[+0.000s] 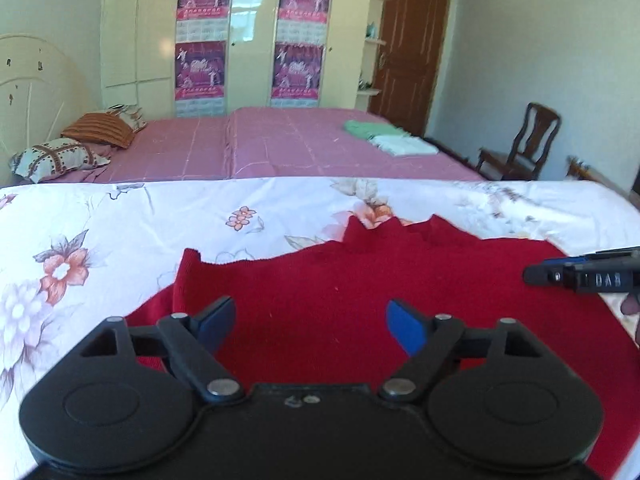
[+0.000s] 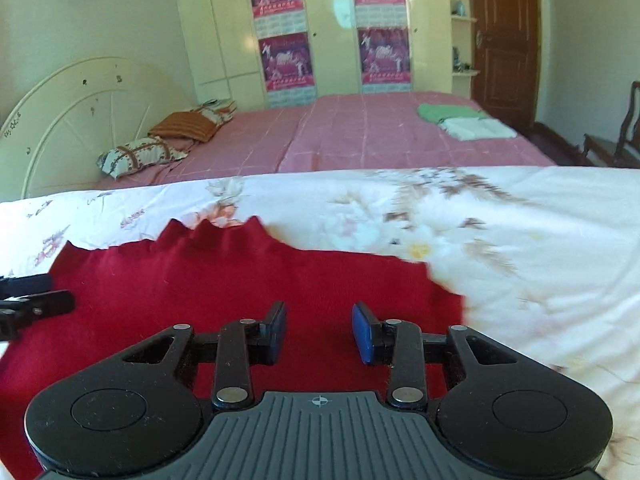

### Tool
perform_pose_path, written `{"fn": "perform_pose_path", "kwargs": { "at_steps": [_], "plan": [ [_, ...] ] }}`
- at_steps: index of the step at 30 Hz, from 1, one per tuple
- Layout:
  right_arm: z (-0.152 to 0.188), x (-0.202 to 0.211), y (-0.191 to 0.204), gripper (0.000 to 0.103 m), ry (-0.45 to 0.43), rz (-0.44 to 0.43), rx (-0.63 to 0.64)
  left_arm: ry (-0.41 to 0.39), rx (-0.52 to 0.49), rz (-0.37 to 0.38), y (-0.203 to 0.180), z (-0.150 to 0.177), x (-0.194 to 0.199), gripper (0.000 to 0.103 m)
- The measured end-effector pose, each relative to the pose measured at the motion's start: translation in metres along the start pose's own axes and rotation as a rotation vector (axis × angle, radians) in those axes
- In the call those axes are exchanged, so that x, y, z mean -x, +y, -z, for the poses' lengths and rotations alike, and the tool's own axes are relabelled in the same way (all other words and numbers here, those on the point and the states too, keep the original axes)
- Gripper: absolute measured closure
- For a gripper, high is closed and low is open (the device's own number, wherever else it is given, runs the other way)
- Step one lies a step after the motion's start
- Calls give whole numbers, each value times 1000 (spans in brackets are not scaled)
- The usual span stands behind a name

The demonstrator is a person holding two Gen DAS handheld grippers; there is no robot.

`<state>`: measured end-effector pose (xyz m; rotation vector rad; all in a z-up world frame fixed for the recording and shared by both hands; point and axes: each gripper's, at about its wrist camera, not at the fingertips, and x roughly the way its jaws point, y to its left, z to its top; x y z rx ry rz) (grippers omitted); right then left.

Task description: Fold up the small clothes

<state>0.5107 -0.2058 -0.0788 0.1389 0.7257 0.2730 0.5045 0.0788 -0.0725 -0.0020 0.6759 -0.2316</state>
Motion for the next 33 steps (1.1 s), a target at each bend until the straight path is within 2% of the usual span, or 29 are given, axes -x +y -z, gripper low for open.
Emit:
{"fn": "perform_pose_path", "kwargs": {
  "at_steps": [2, 3, 4, 6, 8, 9, 11, 15, 16, 20, 24, 26, 28, 31, 33],
  "plan": [
    [-5, -13, 13, 67, 44, 35, 82, 67, 18, -36, 9, 0, -20, 23],
    [-3, -17, 13, 67, 75, 80, 123, 56, 30, -33, 16, 3, -22, 21],
    [-2, -18, 10, 66, 62, 79, 128, 41, 58, -15, 21, 3, -18, 21],
    [-4, -15, 2, 66, 74, 75, 96, 17, 89, -26, 22, 3, -1, 24],
    [-5, -1, 4, 65, 58, 68, 83, -20, 73, -20, 12, 9, 24, 23],
    [-2, 10, 7, 61, 38, 41, 89, -43, 57, -3, 3, 16, 37, 23],
    [10, 31, 17, 50, 18, -25, 98, -47, 38, 11, -17, 29, 55, 23],
    [47, 61, 51, 50, 30, -123, 191, -20, 2, 28, -54, 61, 71, 23],
    [56, 66, 58, 50, 36, -132, 215, -13, -5, 34, -59, 69, 74, 23],
    [84, 79, 67, 49, 36, -76, 293, -26, -54, -22, -57, 93, 92, 20],
    [95, 92, 34, 49, 41, 34, 259, -6, -81, -100, -35, 103, 109, 20],
    [98, 97, 22, 49, 65, 59, 232, 3, -91, -105, -33, 102, 118, 22],
    [95, 105, 19, 49, 58, 39, 197, -11, -94, -127, -42, 99, 127, 22],
    [88, 123, 36, 49, -8, -15, 179, -49, -93, -88, -64, 96, 135, 22],
    [91, 127, 52, 49, -9, -47, 198, -38, -70, -57, -76, 97, 134, 22]
  ]
}}
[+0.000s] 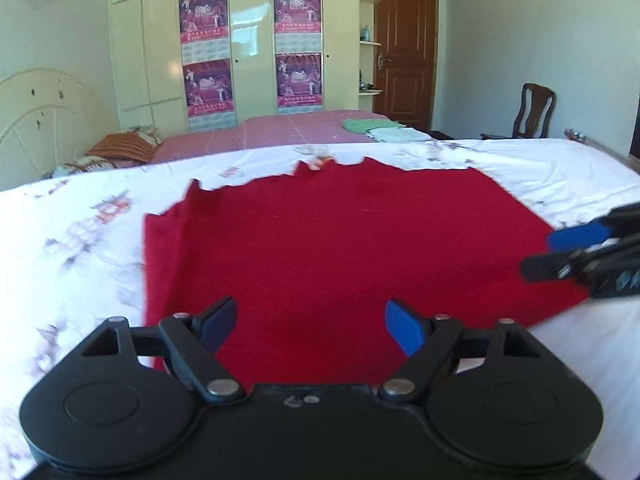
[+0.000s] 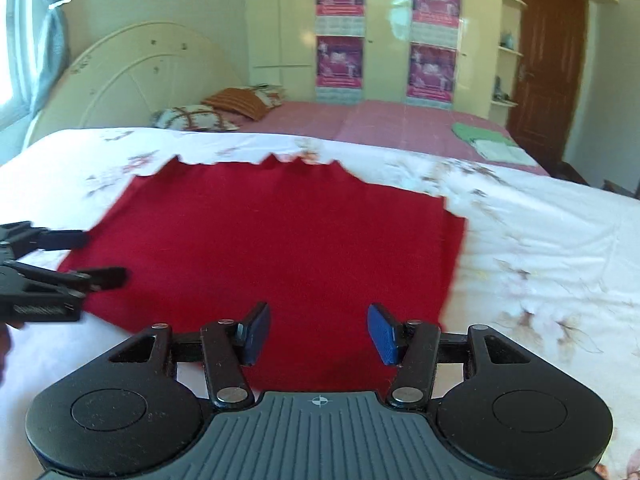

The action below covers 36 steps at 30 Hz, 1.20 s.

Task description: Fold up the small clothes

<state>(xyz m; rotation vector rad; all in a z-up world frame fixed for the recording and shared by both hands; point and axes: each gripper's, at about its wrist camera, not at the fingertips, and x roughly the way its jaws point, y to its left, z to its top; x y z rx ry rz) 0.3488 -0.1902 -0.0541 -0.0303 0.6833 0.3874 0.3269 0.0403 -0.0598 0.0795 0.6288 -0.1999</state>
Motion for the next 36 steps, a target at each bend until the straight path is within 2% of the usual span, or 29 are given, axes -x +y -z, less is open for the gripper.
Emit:
{"fn": "perform_pose_path", "kwargs": {
  "at_steps": [1, 3, 5, 6, 10, 13, 14, 15, 19, 20, 21, 26, 32, 34, 36],
  "plan": [
    [1, -3, 6, 49, 13, -3, 8, 8, 4, 14, -4, 1, 0, 22],
    [9, -9, 13, 49, 63, 31, 32, 48, -11, -8, -9, 6, -7, 22],
    [20, -17, 7, 50, 125, 85, 24, 114, 43, -6, 2, 16, -17, 18],
    [25, -16, 0, 50, 126, 81, -5, 92, 81, 13, 10, 19, -14, 18],
    [26, -7, -12, 50, 122, 51, -38, 99, 78, 1, 13, 17, -9, 18],
    [22, 8, -16, 50, 38, 33, -68, 94, 83, -5, 13, 21, -11, 18],
    [26, 2, -17, 50, 78, 46, -61, 96, 77, -12, 11, 21, -11, 17],
    [30, -9, -18, 55, 140, 59, -54, 100, 72, -20, 9, 20, -11, 17],
    [30, -8, -20, 56, 130, 48, -46, 111, 75, -25, 9, 18, -12, 17],
    [28, -5, -20, 67, 120, 45, -55, 111, 74, -26, 8, 18, -12, 17],
    [27, -1, -21, 73, 105, 40, -66, 111, 73, -26, 8, 18, -12, 17],
    [33, -8, -22, 73, 121, 56, -43, 114, 72, -30, 7, 18, -14, 16],
    [31, -9, -30, 70, 142, 19, -52, 154, 78, -37, 7, 11, -14, 16],
    [30, -9, -30, 69, 150, 13, -40, 166, 109, -62, 10, 7, -3, 19],
    [23, -8, -30, 69, 177, 8, -30, 134, 149, -102, 14, 9, 20, 27]
  ]
}}
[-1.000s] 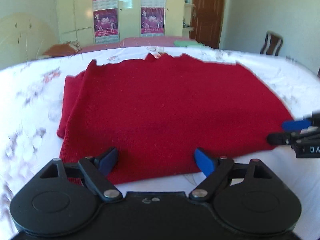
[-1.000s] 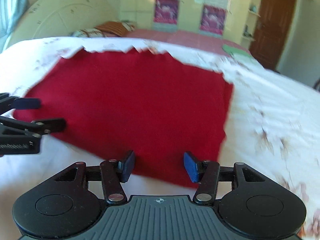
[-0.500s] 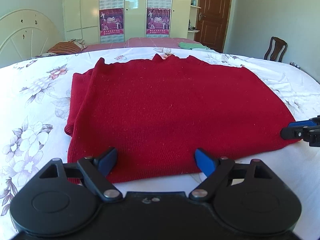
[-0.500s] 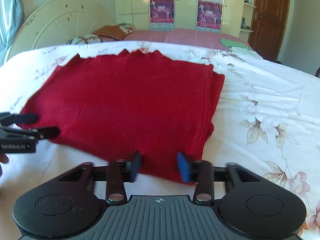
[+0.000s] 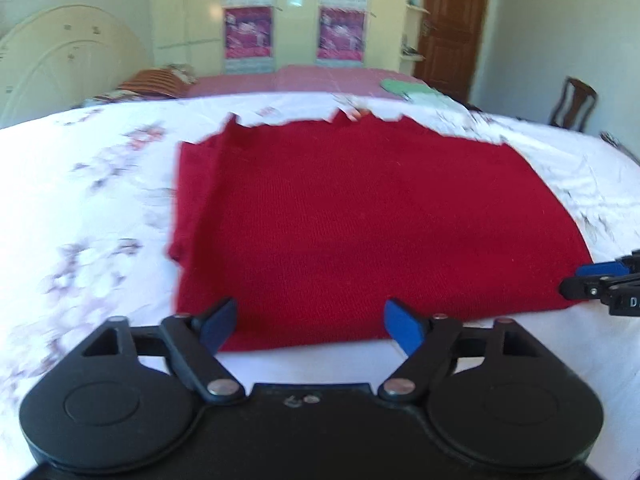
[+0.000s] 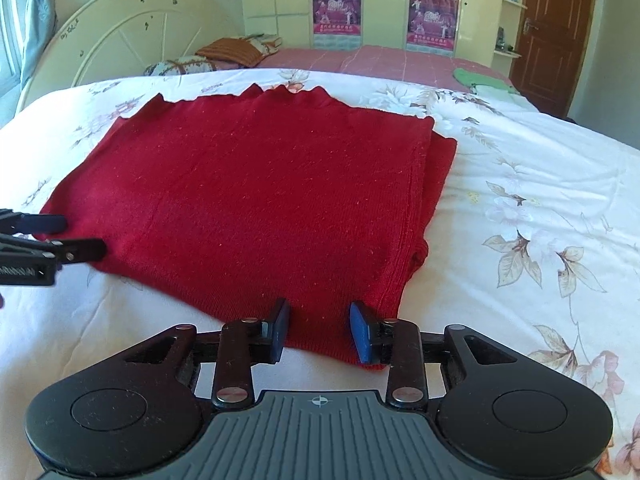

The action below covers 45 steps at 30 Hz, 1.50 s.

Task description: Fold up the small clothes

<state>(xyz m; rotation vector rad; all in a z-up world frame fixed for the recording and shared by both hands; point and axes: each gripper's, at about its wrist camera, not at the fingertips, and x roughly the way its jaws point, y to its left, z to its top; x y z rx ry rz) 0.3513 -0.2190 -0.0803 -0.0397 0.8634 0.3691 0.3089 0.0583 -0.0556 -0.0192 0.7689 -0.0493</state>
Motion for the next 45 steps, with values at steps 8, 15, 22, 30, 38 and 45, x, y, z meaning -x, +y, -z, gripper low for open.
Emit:
{"fn": "perform_pose_path", "kwargs": {
  "at_steps": [8, 15, 22, 30, 38, 45],
  "plan": [
    [5, 54, 9, 92, -150, -116, -64, -12, 488, 162, 57, 38, 10, 28],
    [-21, 45, 22, 92, -165, -184, -69, -155, 831, 276, 90, 26, -35, 33],
    [-55, -1, 29, 92, -161, -187, -110, -191, 925, 257, 101, 13, -66, 71],
    [-71, -39, 51, 92, -149, -182, -47, -265, 967, 341, 107, 7, -56, 89],
    [-69, -75, 54, 92, -106, -189, -6, -137, 1007, 314, 117, 13, -82, 88],
    [-70, -75, 49, 92, -93, -208, -25, -161, 958, 297, 110, 6, -71, 88]
  ]
}}
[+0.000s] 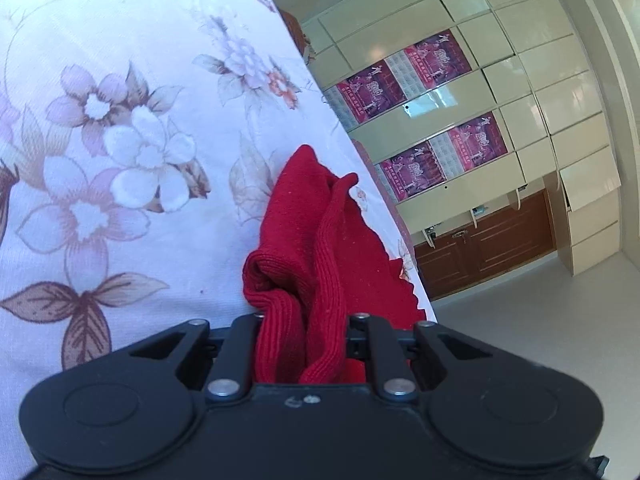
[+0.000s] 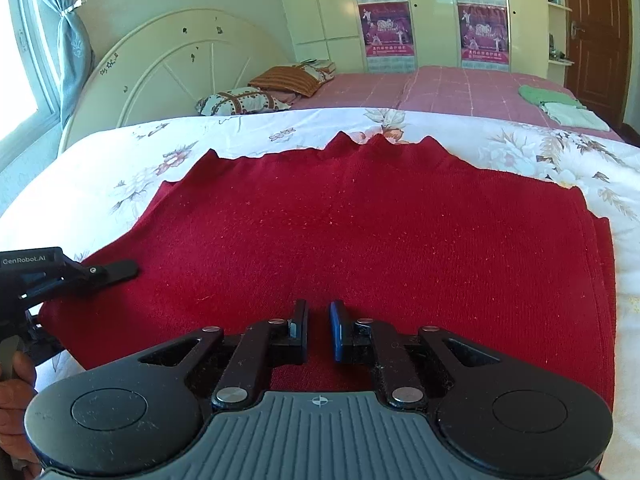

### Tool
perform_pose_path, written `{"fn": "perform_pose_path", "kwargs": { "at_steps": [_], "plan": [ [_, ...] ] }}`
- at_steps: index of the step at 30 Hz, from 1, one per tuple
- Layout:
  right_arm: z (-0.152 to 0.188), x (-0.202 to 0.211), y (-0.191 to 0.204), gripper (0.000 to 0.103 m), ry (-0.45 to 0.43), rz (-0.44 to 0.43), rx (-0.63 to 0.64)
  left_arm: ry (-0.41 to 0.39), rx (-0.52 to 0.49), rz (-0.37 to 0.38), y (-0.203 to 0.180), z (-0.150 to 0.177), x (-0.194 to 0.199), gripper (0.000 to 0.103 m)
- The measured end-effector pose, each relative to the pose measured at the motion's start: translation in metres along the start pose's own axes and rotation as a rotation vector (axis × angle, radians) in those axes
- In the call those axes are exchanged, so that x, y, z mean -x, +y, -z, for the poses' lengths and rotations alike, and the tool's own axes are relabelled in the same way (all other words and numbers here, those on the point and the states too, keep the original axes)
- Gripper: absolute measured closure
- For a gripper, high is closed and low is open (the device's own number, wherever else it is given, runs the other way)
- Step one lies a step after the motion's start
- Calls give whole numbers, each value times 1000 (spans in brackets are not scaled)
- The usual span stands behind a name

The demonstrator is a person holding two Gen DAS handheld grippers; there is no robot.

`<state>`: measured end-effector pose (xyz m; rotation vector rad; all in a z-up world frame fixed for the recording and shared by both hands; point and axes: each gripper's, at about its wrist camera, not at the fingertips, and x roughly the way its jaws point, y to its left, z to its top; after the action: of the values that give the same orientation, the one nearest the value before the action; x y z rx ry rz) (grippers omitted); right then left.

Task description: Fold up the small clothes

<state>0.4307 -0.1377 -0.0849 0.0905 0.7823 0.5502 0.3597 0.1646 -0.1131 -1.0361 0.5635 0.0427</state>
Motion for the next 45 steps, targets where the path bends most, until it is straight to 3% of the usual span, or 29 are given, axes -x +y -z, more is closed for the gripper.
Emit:
{"fn": "perform_pose_path", "kwargs": {
  "at_steps": [4, 10, 15, 19, 20, 21, 22, 23, 26, 28, 30, 33, 35, 37, 40, 45],
  "plan": [
    [-2, 3, -4, 93, 10, -19, -23, -19, -109, 1, -29, 0, 9, 88],
    [-3, 6, -17, 93, 9, -66, -88, 15, -448, 27, -133, 21, 12, 89],
    [-1, 40, -61, 93, -84, -67, -264, 156, -722, -22, -206, 88, -26, 88],
    [10, 84, -128, 92, -146, -101, -451, 295, -864, -58, -225, 161, -68, 81],
    [13, 94, -143, 84, -153, -109, -490, 315, -910, -73, -226, 180, -77, 73],
    [13, 105, -159, 48, -163, -110, -532, 330, -946, -80, -228, 198, -83, 60],
    [16, 119, -173, 30, -190, -106, -568, 344, -963, -61, -229, 210, -84, 55],
    [18, 130, -184, 21, -223, -108, -586, 342, -968, -16, -232, 219, -78, 52],
    [18, 154, -203, 22, -247, -137, -589, 338, -933, 148, -235, 218, -48, 40],
    [16, 163, -206, 25, -260, -171, -581, 279, -890, 180, -228, 196, -28, 40],
    [16, 163, -202, 27, -248, -210, -580, 186, -814, 143, -211, 164, -16, 36],
    [15, 152, -191, 34, -218, -272, -580, 107, -741, -2, -178, 117, -19, 38],
    [18, 141, -179, 39, -193, -303, -590, 168, -685, -46, -158, 99, -33, 39],
    [19, 129, -171, 39, -166, -316, -590, 214, -687, -91, -143, 94, -46, 49],
    [20, 118, -163, 39, -121, -332, -582, 248, -648, -117, -117, 92, -53, 45],
    [18, 96, -153, 39, -50, -317, -552, 238, -583, -99, -102, 86, -56, 34]
  ]
}}
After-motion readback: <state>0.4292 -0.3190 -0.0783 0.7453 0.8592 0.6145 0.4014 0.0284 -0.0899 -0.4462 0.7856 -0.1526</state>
